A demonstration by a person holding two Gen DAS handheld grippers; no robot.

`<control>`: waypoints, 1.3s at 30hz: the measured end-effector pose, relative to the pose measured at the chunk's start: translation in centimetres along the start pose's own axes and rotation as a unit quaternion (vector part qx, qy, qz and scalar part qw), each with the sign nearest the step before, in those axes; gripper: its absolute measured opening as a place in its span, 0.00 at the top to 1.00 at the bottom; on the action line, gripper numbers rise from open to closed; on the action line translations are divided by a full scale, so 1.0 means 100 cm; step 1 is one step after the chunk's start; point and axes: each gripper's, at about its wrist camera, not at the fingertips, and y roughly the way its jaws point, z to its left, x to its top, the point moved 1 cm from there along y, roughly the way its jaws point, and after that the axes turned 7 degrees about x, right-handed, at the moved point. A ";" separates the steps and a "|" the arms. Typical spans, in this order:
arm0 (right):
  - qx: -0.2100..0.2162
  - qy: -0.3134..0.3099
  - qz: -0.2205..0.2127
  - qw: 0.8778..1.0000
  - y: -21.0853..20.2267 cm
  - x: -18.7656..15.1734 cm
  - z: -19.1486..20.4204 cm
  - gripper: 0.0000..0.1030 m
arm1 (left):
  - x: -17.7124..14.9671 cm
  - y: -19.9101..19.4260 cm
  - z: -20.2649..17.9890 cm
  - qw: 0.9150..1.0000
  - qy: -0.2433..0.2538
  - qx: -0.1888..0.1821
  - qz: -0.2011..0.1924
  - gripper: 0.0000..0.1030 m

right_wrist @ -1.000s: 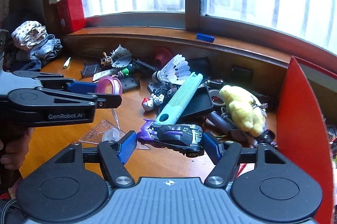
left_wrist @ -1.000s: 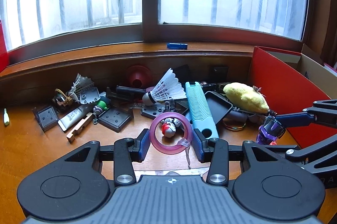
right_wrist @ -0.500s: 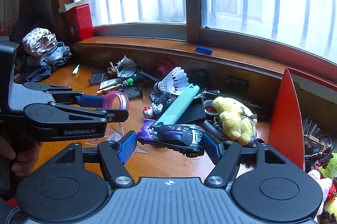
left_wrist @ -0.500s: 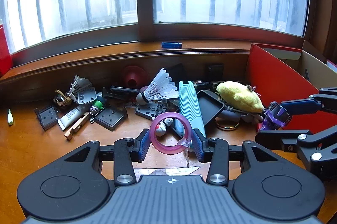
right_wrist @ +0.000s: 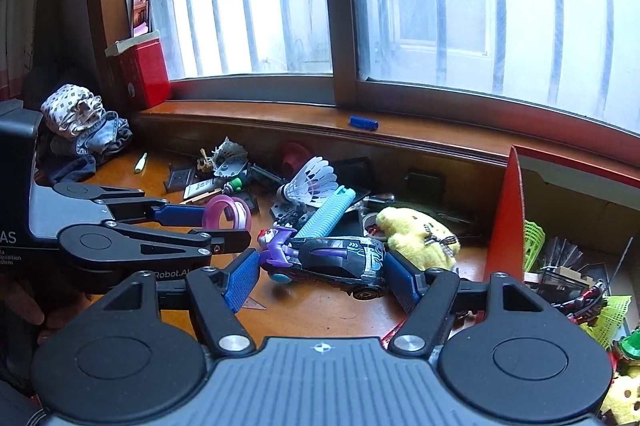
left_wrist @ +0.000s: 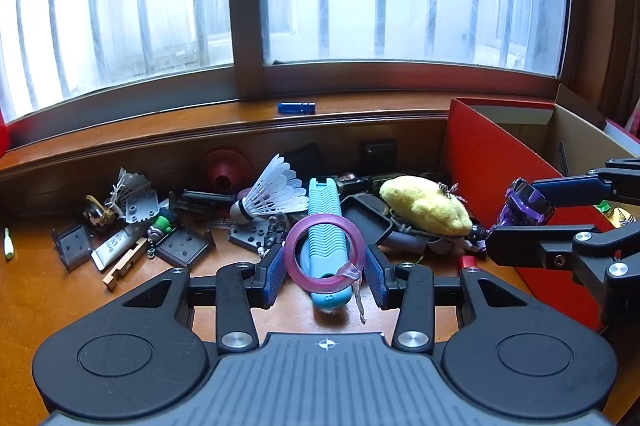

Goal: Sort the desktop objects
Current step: 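Carry the tape roll with the left gripper while the right gripper holds the purple toy car, then move both grippers over the cardboard box and lower the tape roll and toy car inside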

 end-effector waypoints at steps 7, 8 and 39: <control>-0.007 0.004 -0.018 1.000 -0.012 0.006 -0.005 0.31 | 0.010 0.000 -0.009 1.000 0.010 -0.012 -0.011 0.58; -0.008 0.005 -0.020 1.000 -0.014 0.006 -0.006 0.31 | 0.011 0.000 -0.010 1.000 0.012 -0.014 -0.012 0.58; -0.082 0.056 -0.072 0.992 -0.064 -0.001 -0.043 0.31 | 0.041 -0.001 -0.071 0.992 0.078 -0.089 -0.048 0.58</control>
